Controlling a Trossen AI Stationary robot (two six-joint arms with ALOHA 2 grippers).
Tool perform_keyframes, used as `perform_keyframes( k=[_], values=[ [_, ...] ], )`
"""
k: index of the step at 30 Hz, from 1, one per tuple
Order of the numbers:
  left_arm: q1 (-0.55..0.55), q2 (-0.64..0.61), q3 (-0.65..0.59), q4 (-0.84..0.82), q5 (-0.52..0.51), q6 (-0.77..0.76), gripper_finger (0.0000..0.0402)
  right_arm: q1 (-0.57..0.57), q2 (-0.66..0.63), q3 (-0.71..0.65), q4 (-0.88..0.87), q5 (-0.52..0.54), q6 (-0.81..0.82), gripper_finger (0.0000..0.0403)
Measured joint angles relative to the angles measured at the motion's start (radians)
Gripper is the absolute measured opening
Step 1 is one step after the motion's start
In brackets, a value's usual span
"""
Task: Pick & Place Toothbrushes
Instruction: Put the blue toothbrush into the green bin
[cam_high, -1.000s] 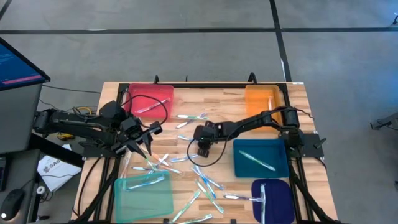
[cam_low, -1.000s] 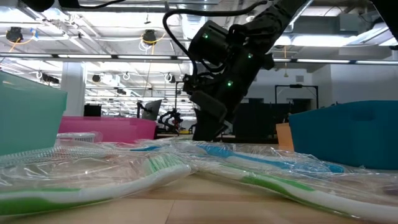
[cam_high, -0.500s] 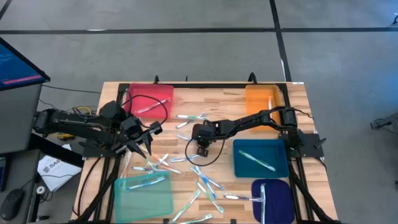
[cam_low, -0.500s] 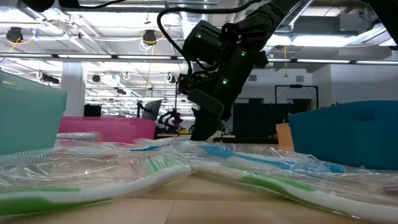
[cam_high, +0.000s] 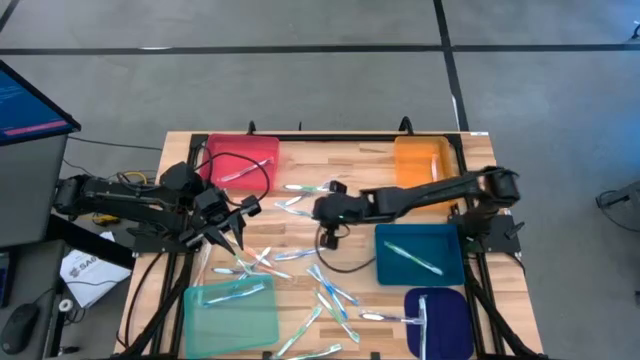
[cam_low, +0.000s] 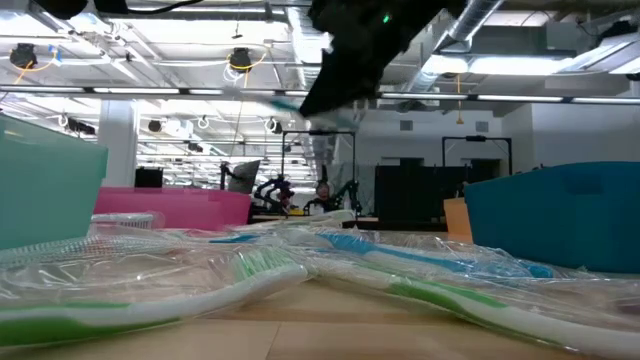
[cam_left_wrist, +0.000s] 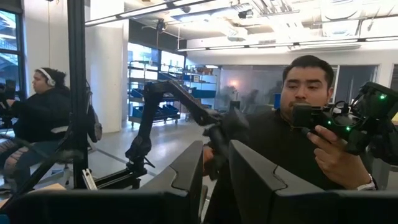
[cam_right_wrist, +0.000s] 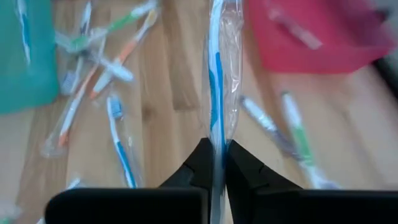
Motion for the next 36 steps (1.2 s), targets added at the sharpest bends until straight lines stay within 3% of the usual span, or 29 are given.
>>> perform_keyframes(
  k=[6, 11, 14, 18, 20, 22, 30, 36],
  values=[
    [0.000, 0.000, 0.000, -0.003, 0.000, 0.009, 0.0072, -0.020, -0.214, -0.180, 0.143, 0.041, 0.052, 0.0014],
    [0.002, 0.000, 0.000, -0.064, -0.100, 0.082, 0.0072, -0.038, -0.386, -0.412, 0.525, -0.049, 0.062, 0.0014],
    [0.014, 0.000, 0.000, -0.112, -0.282, 0.144, 0.0072, -0.038, -0.439, -0.530, 0.812, -0.090, 0.035, 0.0014],
    [0.020, 0.000, 0.000, -0.244, -0.666, 0.199, 0.0072, -0.013, -0.446, -0.576, 1.040, -0.093, -0.078, 0.0014],
    [0.020, 0.000, 0.000, -0.282, -0.817, 0.228, 0.0072, -0.006, -0.427, -0.551, 1.075, -0.099, -0.119, 0.0014],
    [0.020, 0.000, 0.000, -0.285, -0.899, 0.258, 0.0072, -0.011, -0.404, -0.498, 1.057, -0.102, -0.149, 0.0014],
    [0.005, 0.000, 0.000, -0.282, -0.828, 0.322, 0.0080, -0.048, -0.258, -0.268, 0.896, -0.208, -0.200, 0.0014],
    [0.010, 0.013, -0.001, -0.287, -0.880, 0.346, 0.0138, -0.021, -0.168, -0.196, 0.830, -0.197, -0.319, 0.0014]
  ],
)
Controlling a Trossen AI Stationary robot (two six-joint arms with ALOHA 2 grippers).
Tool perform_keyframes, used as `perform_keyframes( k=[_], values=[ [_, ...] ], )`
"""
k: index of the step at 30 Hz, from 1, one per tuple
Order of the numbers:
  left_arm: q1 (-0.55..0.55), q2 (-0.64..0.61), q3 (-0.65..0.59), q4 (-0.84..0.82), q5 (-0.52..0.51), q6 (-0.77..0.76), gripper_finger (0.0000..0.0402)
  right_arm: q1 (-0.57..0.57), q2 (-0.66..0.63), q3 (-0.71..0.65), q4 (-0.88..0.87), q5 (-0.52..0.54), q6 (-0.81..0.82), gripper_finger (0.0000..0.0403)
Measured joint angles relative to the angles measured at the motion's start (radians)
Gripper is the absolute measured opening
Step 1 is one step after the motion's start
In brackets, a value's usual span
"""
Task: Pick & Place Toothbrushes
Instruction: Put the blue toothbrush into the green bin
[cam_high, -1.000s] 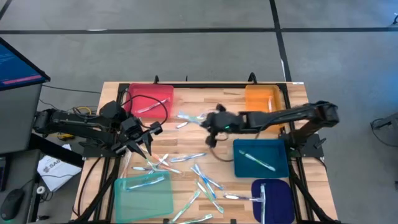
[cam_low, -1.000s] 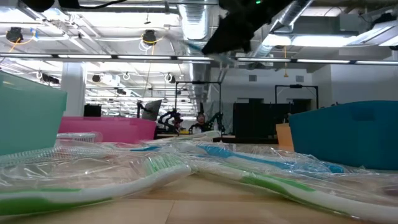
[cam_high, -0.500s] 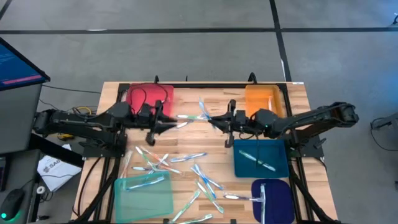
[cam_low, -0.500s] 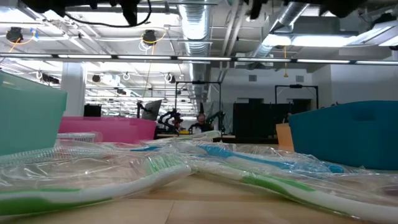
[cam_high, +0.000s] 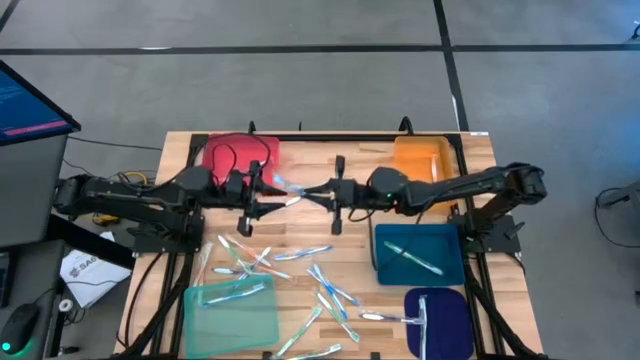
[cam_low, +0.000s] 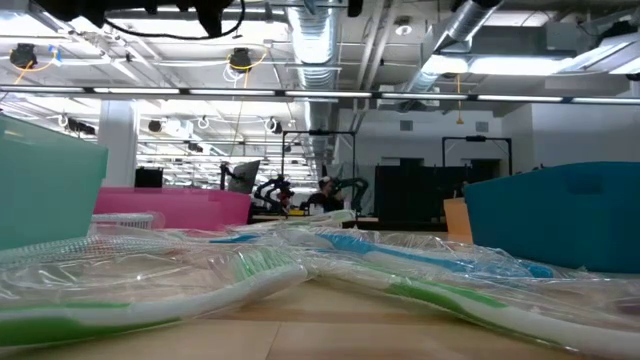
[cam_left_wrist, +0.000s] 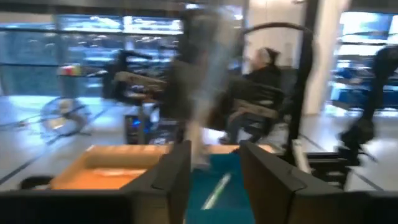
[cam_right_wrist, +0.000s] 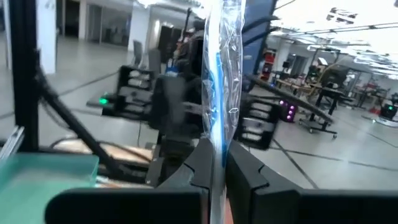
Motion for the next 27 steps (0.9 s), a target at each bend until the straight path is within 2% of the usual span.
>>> perform_keyframes(
  k=[4, 6, 15, 22, 27],
  values=[
    [0.005, -0.001, 0.000, 0.006, -0.119, -0.014, 0.0181, 0.021, 0.030, 0.010, 0.006, 0.000, -0.015, 0.0014],
    [0.005, 0.000, 0.000, 0.004, -0.138, -0.044, 0.0196, 0.025, 0.036, 0.009, 0.007, 0.001, -0.015, 0.0014],
    [0.001, 0.002, 0.000, 0.020, 0.015, -0.040, 0.0221, 0.025, 0.032, 0.009, 0.026, 0.030, 0.005, 0.0017],
    [0.001, 0.027, 0.001, 0.050, 0.027, -0.024, 0.0218, 0.024, 0.052, 0.010, 0.068, 0.030, 0.045, 0.0014],
    [0.001, 0.097, 0.001, 0.119, 0.027, -0.009, 0.0219, 0.023, 0.086, 0.012, 0.115, 0.058, 0.067, 0.0014]
  ],
)
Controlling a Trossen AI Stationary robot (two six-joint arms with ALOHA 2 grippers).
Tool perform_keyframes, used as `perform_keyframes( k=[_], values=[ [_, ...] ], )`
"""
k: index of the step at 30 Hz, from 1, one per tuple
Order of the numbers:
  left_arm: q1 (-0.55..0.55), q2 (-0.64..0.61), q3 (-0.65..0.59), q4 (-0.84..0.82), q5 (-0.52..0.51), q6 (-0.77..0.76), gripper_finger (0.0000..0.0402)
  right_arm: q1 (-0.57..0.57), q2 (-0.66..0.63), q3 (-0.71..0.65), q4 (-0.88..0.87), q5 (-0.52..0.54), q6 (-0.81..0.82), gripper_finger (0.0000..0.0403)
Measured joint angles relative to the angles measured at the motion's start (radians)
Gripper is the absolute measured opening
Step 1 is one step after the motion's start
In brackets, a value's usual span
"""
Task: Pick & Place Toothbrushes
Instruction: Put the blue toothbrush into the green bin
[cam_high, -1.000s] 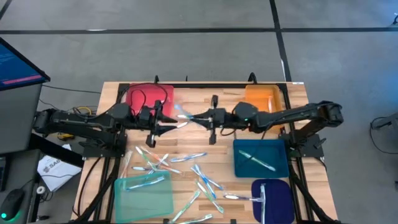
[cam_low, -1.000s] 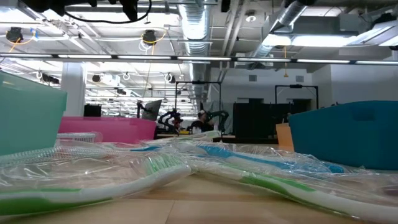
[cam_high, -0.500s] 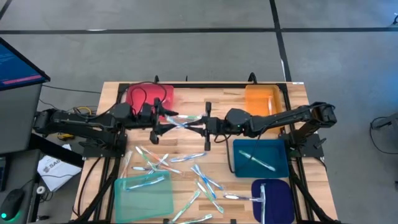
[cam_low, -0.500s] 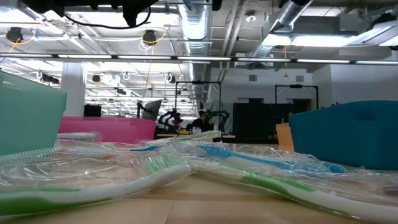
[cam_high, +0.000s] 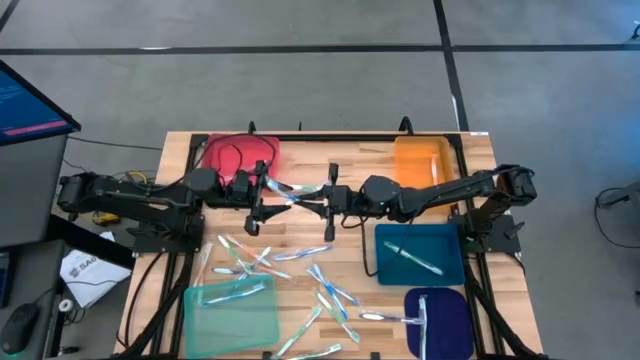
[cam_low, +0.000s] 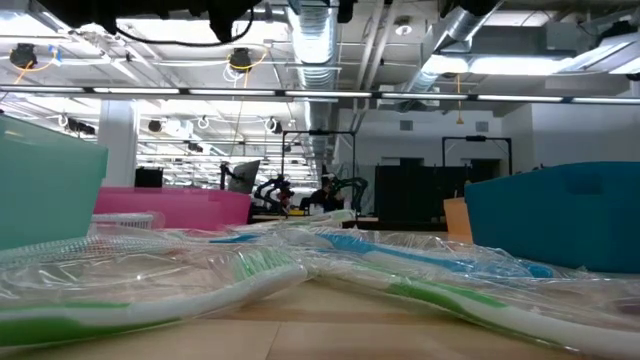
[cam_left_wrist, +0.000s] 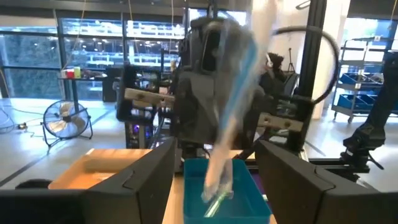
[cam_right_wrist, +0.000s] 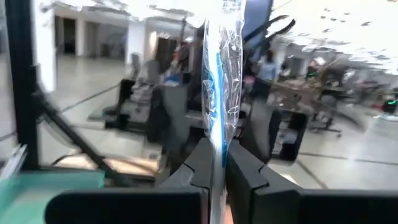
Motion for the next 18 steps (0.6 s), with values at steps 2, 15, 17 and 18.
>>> perform_keyframes(
  k=[2, 15, 17, 18],
  values=[
    [0.000, 0.029, 0.000, 0.045, 0.000, 0.000, 0.0217, 0.000, 0.007, -0.004, -0.022, 0.030, -0.007, 0.0016],
    [0.000, 0.061, 0.000, 0.092, 0.000, 0.011, 0.0201, -0.017, 0.006, -0.003, -0.100, 0.028, 0.057, 0.0016],
    [0.000, 0.061, 0.000, 0.090, 0.000, 0.009, 0.0198, -0.023, 0.006, -0.003, -0.099, 0.025, 0.061, 0.0016],
    [0.000, 0.061, 0.000, 0.087, 0.003, 0.008, 0.0197, -0.025, 0.006, -0.003, -0.100, 0.025, 0.061, 0.0016]
  ],
)
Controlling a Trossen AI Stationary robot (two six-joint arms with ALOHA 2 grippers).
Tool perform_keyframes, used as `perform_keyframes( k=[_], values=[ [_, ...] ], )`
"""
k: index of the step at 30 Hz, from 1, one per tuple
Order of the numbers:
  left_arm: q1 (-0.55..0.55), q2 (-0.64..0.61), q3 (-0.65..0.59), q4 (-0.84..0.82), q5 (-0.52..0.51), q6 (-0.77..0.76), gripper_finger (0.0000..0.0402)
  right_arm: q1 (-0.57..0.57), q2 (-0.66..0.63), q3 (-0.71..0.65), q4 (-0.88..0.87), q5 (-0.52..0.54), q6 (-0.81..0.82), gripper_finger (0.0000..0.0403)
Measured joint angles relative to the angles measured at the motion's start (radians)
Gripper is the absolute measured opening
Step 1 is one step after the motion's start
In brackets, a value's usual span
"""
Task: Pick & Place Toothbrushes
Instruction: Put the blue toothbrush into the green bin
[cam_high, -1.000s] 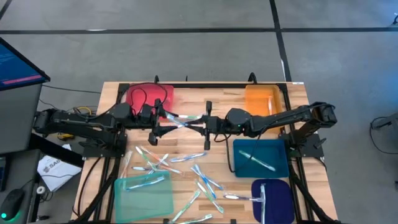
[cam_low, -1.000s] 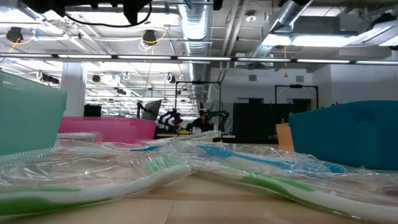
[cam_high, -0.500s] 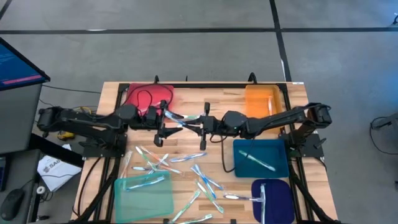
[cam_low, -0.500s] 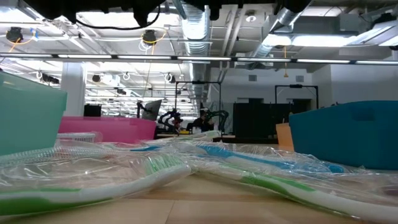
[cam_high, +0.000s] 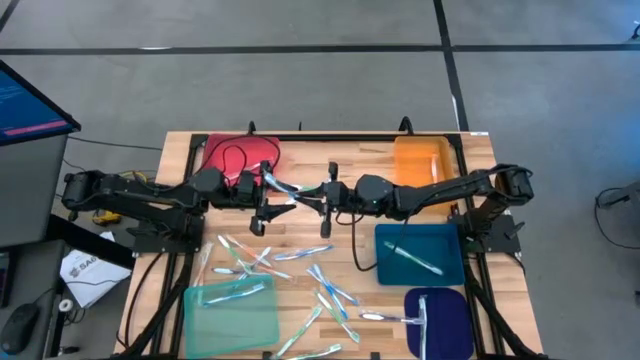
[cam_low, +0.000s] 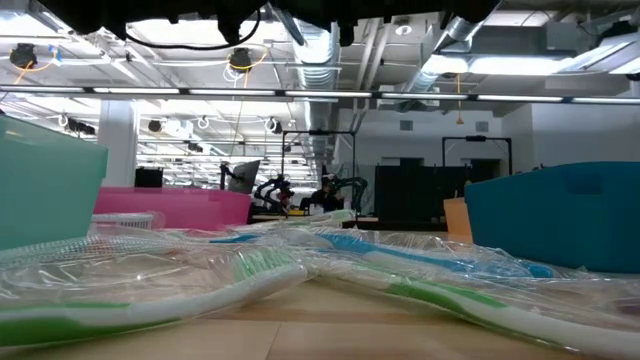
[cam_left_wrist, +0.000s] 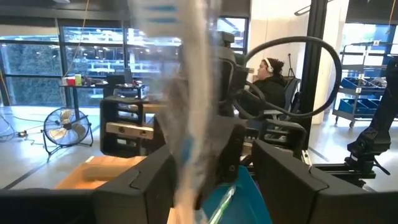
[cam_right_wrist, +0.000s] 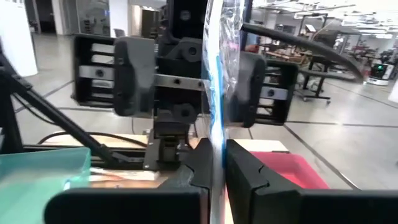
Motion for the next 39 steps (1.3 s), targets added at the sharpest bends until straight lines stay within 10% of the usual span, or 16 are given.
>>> perform_keyframes(
  k=[10, 19, 39],
  values=[
    [0.000, 0.000, 0.000, -0.005, 0.018, -0.009, 0.0147, 0.001, 0.000, 0.000, -0.005, -0.005, 0.000, 0.0016],
    [0.000, 0.000, 0.000, -0.018, 0.009, -0.026, 0.0017, 0.002, 0.000, 0.000, -0.008, -0.021, 0.007, 0.0028],
    [-0.001, -0.004, 0.000, -0.037, 0.132, -0.079, 0.0013, 0.065, -0.098, 0.000, -0.110, -0.031, 0.002, 0.0071]
  ],
)
